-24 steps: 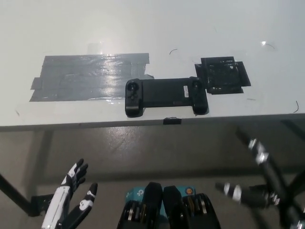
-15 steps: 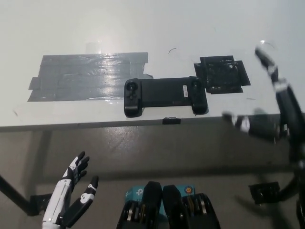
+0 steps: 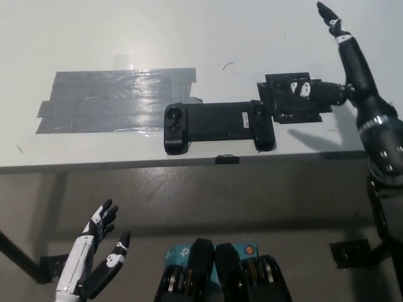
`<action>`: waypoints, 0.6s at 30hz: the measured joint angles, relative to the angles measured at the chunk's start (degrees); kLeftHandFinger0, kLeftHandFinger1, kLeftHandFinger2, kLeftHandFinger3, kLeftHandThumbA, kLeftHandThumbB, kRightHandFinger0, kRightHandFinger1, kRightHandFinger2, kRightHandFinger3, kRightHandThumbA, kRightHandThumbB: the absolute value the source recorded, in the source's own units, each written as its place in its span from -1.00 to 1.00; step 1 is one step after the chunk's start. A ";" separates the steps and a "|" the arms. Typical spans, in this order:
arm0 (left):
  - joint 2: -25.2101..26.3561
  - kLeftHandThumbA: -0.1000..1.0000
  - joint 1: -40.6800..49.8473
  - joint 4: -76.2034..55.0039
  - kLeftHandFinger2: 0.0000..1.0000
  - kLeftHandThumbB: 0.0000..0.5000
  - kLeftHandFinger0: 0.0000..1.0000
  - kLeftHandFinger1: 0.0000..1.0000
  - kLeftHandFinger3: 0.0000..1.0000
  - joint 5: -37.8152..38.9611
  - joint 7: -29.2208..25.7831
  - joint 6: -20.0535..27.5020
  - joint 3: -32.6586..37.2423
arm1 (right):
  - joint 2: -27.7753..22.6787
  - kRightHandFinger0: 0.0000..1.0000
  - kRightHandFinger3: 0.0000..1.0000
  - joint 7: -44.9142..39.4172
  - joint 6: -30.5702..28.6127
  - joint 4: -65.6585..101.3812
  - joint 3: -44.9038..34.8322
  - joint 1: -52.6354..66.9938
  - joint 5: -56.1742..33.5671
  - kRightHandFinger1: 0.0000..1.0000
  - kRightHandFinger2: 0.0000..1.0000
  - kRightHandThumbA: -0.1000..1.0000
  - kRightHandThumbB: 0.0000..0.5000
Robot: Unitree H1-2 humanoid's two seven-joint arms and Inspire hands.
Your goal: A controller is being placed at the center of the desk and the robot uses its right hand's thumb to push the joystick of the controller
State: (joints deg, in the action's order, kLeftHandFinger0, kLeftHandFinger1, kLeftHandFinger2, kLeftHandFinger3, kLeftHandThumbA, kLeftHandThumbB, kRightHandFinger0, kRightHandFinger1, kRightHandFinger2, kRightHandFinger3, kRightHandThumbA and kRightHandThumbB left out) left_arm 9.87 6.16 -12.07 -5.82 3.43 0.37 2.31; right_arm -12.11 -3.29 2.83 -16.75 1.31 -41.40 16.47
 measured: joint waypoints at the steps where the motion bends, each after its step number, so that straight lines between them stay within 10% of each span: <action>1: 0.00 0.28 -0.05 0.00 1.00 -0.45 1.00 1.00 1.00 0.00 0.00 -0.01 0.00 | 0.01 1.00 1.00 0.13 0.04 -1.68 0.10 -0.73 0.04 1.00 1.00 0.94 0.58; 18: 0.01 0.26 -1.70 0.00 1.00 -0.50 1.00 1.00 1.00 -0.06 0.23 -0.63 0.04 | 2.42 1.00 1.00 1.63 -0.01 -21.06 0.59 -7.86 -0.93 1.00 1.00 1.00 0.65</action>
State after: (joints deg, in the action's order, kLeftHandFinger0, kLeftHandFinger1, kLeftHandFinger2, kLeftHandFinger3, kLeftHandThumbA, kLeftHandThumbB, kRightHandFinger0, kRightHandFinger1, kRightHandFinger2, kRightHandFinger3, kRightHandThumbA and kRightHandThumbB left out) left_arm 9.88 4.46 -12.07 -5.88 3.66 -0.26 2.35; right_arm -9.69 -1.66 2.82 -37.80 1.90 -49.26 15.54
